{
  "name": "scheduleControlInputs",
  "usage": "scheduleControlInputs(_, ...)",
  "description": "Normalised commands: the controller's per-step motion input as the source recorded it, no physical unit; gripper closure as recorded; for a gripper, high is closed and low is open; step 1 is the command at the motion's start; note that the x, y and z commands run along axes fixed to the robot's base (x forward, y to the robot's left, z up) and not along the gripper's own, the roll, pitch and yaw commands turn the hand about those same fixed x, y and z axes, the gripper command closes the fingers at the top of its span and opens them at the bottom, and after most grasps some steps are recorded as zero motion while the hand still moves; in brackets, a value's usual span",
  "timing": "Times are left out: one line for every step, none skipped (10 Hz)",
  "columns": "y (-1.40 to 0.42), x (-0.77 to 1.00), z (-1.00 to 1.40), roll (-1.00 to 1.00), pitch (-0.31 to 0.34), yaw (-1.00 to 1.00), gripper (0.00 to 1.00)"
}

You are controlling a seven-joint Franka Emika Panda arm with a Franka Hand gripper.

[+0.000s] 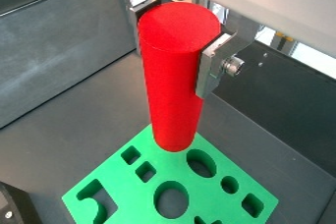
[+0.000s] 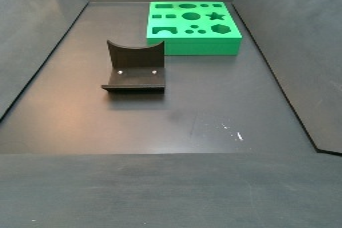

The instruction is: Insert the round object.

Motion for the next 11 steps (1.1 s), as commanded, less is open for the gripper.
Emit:
scheduleControlInputs(-0.02,-0.02,-0.32,0.00,-0.131,0.05,1.00)
scheduleControlInputs(-0.01,-0.06,-0.76,0.10,-0.240,0.00,1.00)
scheduleControlInputs(-0.03,-0.12,-0.76,0.13,-0.236,0.00,1.00)
scheduleControlInputs(-0.08,-0.11,-0.78,0.12,-0.227,0.00,1.00)
scheduleControlInputs(0.00,0.00,-0.70,0.10,-0.084,0.00,1.00)
scheduleControlInputs(0.28,-0.05,-0.64,-0.06,0.000,-0.08,1.00)
scheduleControlInputs(0.31,-0.12,-0.66,-0.03,0.000,-0.11,1.00)
scheduleControlInputs(0.39,-0.20,-0.60,0.00,0.000,-0.09,1.00)
scheduleControlInputs(0.42,-0.23,-0.40,-0.01,0.000,-0.06,1.00)
scheduleControlInputs(0.43,-0.19,-0.24,-0.08,0.000,-0.04,1.00)
scheduleControlInputs(0.40,-0.16,-0.14,-0.12,0.000,-0.01,1.00)
